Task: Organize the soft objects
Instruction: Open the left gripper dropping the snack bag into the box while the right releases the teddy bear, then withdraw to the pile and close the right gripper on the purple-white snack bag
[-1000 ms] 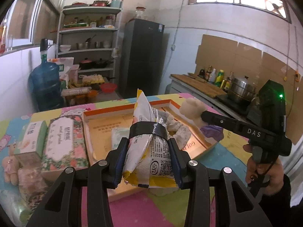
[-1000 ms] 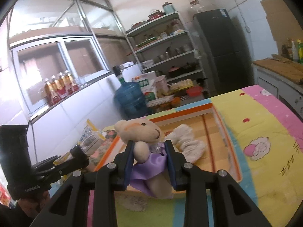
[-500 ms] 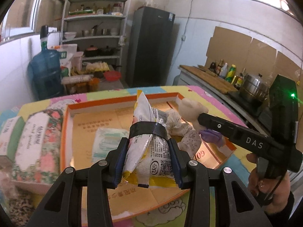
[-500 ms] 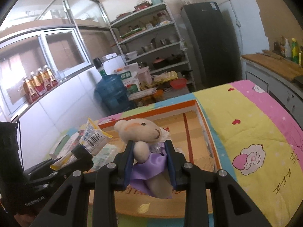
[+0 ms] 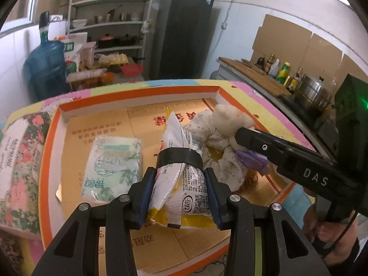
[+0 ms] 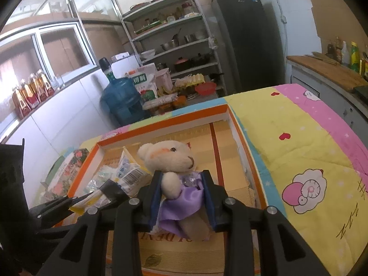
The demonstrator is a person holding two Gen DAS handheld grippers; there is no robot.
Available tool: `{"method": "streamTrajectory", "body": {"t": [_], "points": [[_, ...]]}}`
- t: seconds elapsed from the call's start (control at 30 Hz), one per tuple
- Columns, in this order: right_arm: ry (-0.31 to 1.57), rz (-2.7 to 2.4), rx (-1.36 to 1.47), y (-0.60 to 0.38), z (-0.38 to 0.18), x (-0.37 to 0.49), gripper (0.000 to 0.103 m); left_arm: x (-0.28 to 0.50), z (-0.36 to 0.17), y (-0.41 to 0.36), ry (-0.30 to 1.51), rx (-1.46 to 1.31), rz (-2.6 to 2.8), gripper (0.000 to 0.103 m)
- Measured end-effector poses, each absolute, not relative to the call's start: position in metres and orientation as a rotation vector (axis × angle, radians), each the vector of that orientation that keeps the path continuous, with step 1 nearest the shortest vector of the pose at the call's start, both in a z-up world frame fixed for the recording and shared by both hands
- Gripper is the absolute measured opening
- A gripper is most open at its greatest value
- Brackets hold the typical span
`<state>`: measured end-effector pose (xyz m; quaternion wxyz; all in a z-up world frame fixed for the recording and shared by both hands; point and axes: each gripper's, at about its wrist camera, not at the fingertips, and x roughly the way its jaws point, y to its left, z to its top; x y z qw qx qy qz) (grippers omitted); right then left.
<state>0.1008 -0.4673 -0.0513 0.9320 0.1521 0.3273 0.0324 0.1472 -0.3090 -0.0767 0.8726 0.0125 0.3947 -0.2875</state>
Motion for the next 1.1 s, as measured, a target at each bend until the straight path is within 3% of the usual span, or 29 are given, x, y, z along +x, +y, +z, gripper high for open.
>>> {"method": "streamTrajectory", "body": {"t": [0.07, 0.2, 0.3, 0.73, 1.1], "points": [[0.671, 0.071, 0.313, -0.468, -0.052, 0.1, 0.04, 0.147, -0.075, -0.307, 0.826, 0.016, -0.598, 0.046], [0.648, 0.075, 0.321, -0.469, -0.048, 0.096, 0.062, 0.141, -0.064, -0.301, 0.775, 0.008, -0.596, 0.069], [0.622, 0.081, 0.334, -0.469, -0.042, 0.091, 0.062, 0.134, -0.052, -0.295, 0.74, 0.002, -0.598, 0.073], [0.553, 0.145, 0.3, -0.429, -0.005, 0.054, 0.063, 0.089, -0.003, -0.236, 0.604, -0.003, -0.563, 0.073], [0.588, 0.303, 0.231, -0.35, -0.003, 0.037, 0.063, 0.055, -0.001, -0.155, 0.566, -0.003, -0.456, 0.073]]}}
